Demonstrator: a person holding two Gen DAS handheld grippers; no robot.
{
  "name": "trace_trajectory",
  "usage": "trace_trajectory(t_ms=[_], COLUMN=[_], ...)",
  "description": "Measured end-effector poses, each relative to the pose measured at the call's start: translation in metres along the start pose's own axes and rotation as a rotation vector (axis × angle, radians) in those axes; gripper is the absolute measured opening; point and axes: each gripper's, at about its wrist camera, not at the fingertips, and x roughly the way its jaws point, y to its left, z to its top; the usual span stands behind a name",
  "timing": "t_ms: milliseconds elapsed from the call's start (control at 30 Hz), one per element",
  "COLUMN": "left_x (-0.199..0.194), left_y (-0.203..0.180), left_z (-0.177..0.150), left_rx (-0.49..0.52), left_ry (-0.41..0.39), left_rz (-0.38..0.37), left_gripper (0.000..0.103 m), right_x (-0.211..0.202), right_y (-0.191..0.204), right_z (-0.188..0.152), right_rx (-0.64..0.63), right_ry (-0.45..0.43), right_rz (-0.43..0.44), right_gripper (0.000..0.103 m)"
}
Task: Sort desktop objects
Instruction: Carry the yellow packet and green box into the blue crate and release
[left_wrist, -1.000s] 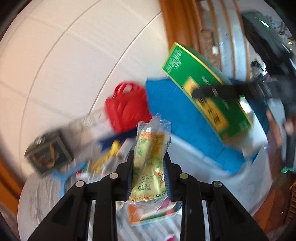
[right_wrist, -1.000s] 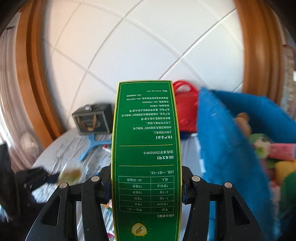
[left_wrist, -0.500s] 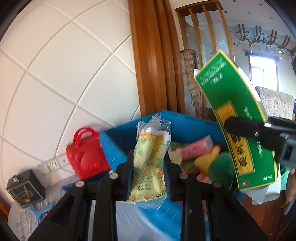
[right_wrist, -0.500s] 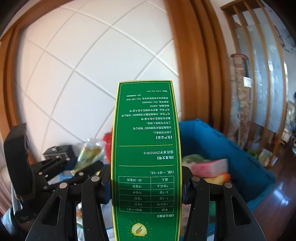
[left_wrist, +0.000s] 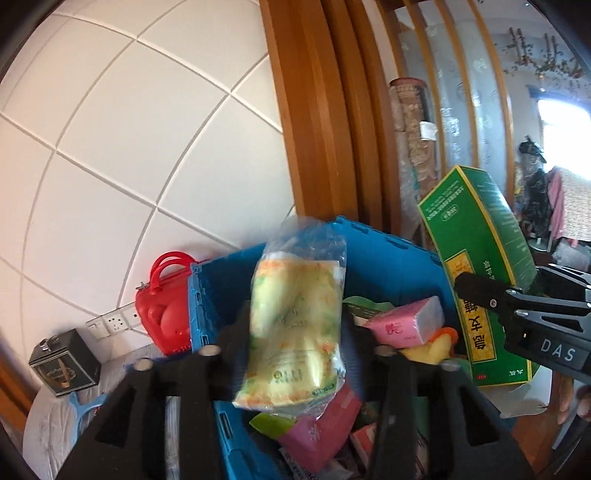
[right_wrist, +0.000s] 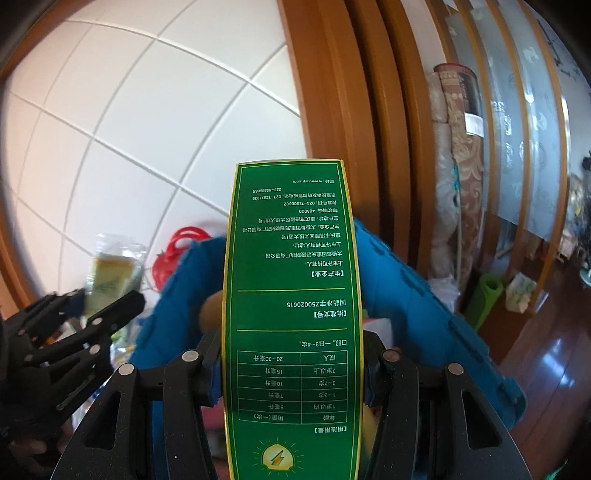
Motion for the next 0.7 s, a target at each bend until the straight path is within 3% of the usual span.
trace_trajectory(t_ms=[67, 100, 133, 333, 700], left_x=[0.006, 0.004, 0.005, 0.009, -0.009], left_y=[-0.001, -0.003, -0.003, -0.007, -0.001], left_z=[0.004, 0.003, 0.005, 0.006, -0.005], left_rx=[-0.028, -0.039, -0.045, -0.019, -0.024], left_ry=[0.003, -0.002, -0.013, -0.009, -0.019], left_rz=[0.057, 0.083, 0.118, 0.151, 0.175], left_gripper=[0.090, 0.096, 0.099, 0.099, 0.099], right_x=[0.009, 0.015, 0.018, 0.002, -0.021], right_y=[-0.002, -0.004, -0.007, -0.018, -0.014], right_z=[0.003, 0.005, 0.007, 0.010, -0.018], right_rx=[-0.014, -0.021, -0.019, 0.000, 0.033], right_ry=[0.013, 0.024, 0.022, -0.045, -0.047], right_rz=[-0.027, -0.039, -0.051, -0.039, 0.061], right_gripper=[0.056, 0.063, 0.082, 0.088, 0.091])
